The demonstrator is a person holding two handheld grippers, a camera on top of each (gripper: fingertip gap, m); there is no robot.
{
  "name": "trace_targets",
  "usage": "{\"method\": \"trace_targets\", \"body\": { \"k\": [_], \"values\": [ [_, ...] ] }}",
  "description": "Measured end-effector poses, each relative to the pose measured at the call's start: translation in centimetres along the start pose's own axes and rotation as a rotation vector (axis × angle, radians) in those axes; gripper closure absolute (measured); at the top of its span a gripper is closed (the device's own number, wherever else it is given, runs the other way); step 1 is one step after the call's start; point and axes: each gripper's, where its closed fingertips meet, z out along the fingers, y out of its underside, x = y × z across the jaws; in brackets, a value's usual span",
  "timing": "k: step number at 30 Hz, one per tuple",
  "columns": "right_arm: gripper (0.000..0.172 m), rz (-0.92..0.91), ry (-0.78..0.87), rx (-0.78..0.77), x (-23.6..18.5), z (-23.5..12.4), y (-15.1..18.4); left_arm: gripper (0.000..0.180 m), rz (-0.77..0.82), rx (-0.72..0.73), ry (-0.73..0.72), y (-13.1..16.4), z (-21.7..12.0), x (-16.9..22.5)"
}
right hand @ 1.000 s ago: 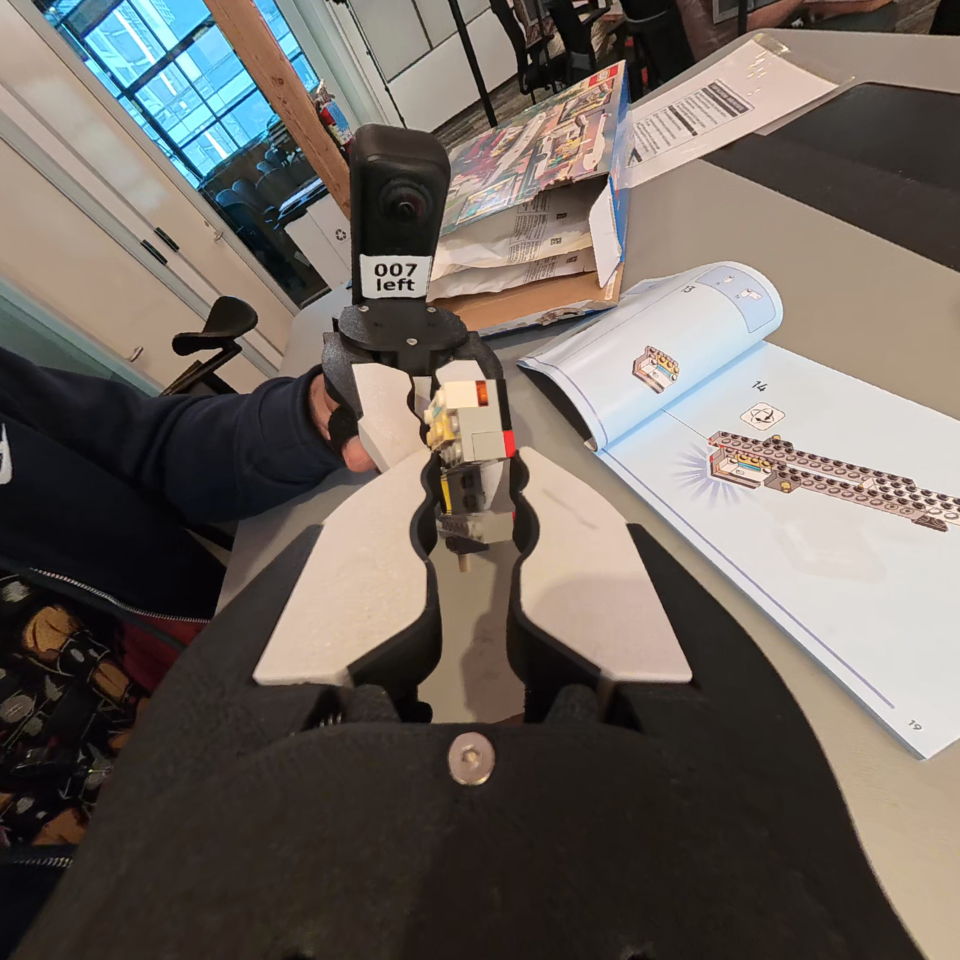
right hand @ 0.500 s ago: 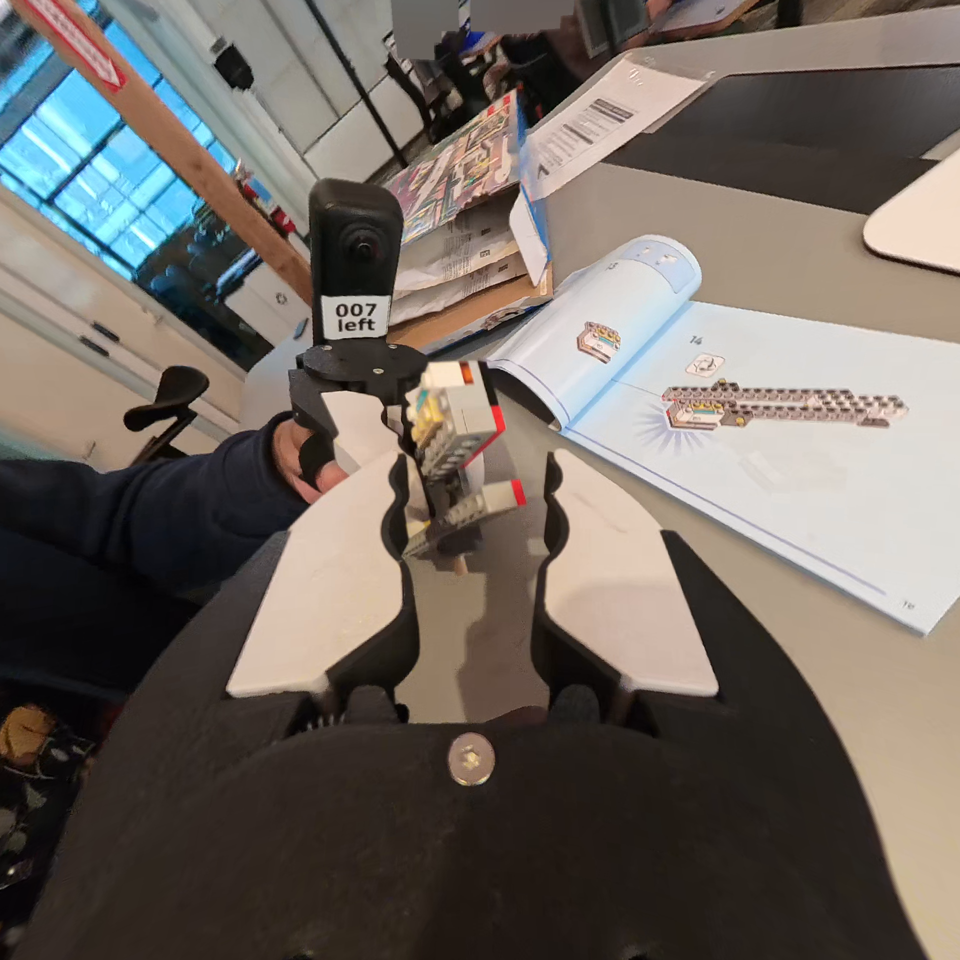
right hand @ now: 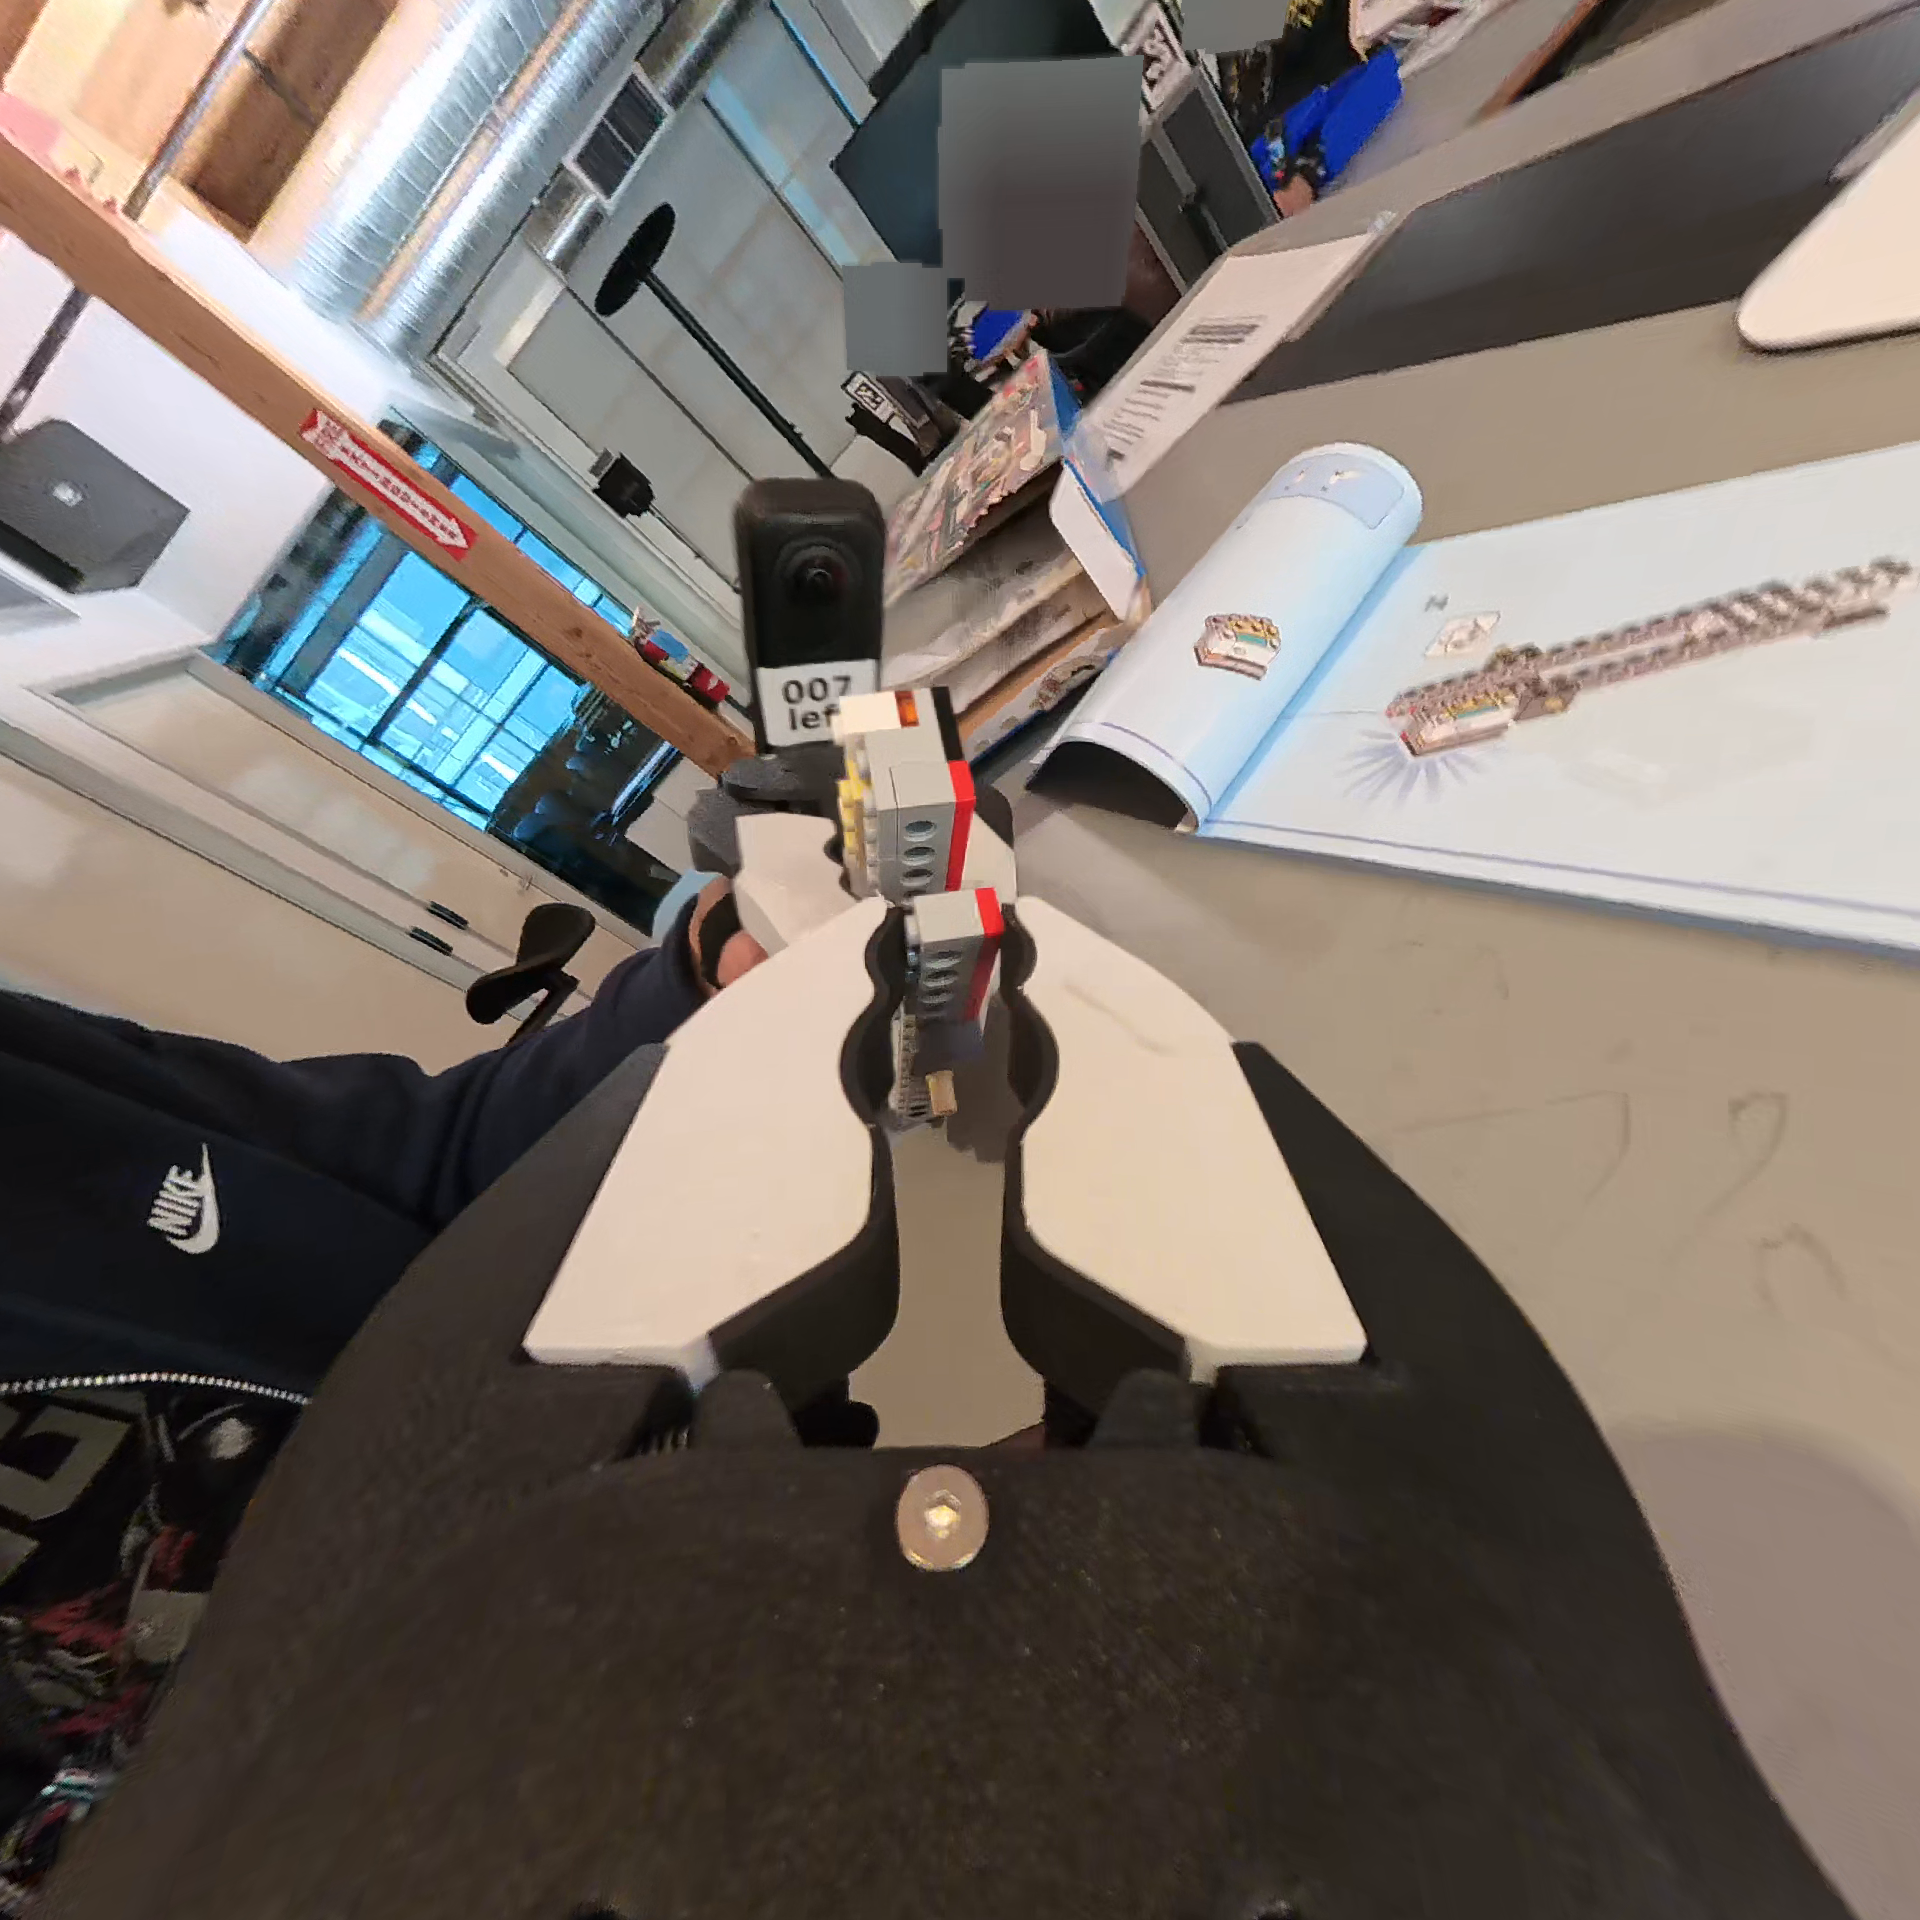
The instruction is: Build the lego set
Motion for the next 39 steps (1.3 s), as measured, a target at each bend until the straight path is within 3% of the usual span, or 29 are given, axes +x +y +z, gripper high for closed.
{"method": "trace_targets", "body": {
  "k": [6,11,16,24,28,32,39],
  "values": [
    [0.155,0.199,0.06,-0.123,2.6,-1.0,2.3,0.13,0.252,-0.039,-0.248,-0.9,-1.3,-2.1],
    [0.153,0.315,0.121,-0.311,5.2,-1.2,4.6,0.13,0.297,0.047,-0.232,-2.4,-1.8,-1.4],
    [0.146,0.212,0.244,-0.37,7.0,-1.4,5.2,0.134,0.392,0.155,-0.115,-3.5,-2.4,0.8],
    [0.127,-0.141,0.462,-0.42,8.6,-2.7,5.1,0.135,0.455,0.271,-0.052,-4.8,-3.7,2.2],
    [0.123,-0.29,0.553,-0.412,8.1,-3.9,4.8,0.134,0.53,0.201,-0.161,-4.0,-2.9,1.1],
    [0.127,-0.373,0.558,-0.388,4.9,-5.7,6.5,0.134,0.645,0.078,-0.297,-2.5,-2.0,-0.6],
    [0.126,-0.281,0.59,-0.319,3.4,-8.4,11.2,0.132,0.682,-0.064,-0.34,-1.0,-1.2,-1.6]
  ]
}}
